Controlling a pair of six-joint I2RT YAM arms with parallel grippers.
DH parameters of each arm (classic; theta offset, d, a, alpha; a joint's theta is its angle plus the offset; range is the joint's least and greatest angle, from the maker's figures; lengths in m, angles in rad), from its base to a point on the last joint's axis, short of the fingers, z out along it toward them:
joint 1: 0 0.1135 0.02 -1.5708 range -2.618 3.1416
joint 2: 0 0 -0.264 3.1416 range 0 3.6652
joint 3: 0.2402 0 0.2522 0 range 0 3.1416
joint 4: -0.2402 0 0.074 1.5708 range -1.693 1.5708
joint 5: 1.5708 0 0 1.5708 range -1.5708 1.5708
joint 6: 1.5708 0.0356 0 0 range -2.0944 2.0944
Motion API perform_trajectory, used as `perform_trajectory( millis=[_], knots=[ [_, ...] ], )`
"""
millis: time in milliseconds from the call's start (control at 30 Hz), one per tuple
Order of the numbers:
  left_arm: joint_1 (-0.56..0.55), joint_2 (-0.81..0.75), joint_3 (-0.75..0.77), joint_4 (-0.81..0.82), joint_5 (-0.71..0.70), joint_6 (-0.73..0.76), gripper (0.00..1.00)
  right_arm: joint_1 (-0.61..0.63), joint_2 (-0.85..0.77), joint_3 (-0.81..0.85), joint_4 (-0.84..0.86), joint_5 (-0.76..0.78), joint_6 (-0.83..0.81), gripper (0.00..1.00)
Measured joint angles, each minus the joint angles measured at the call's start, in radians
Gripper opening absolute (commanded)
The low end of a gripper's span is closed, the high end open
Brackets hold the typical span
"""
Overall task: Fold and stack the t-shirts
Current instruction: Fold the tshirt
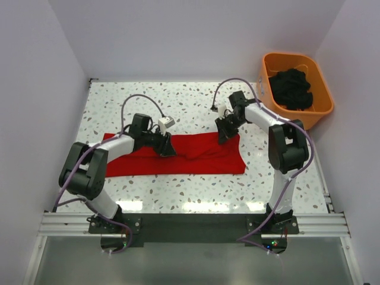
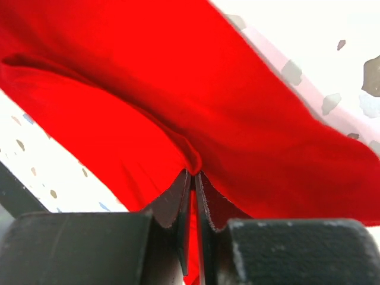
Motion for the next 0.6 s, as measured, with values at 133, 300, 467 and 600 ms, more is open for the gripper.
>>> perform_trajectory(
  millis=[133, 300, 467, 600],
  knots=[
    [0.044, -0.076, 0.002, -0.028, -0.031, 0.029, 0.34, 0.007, 0.022, 0.0, 0.01, 0.031, 0.016, 0.13],
    [0.03, -0.031, 0.063, -0.044, -0.045, 0.044, 0.31, 0.01, 0.026, 0.0, 0.015, 0.046, 0.031, 0.13],
    [-0.014, 0.077, 0.122, -0.045, -0.076, 0.044, 0.29, 0.01, 0.026, 0.0, 0.015, 0.051, 0.037, 0.13],
    [-0.067, 0.122, 0.138, -0.055, -0.089, 0.053, 0.26, 0.01, 0.026, 0.0, 0.015, 0.052, 0.037, 0.12]
  ],
)
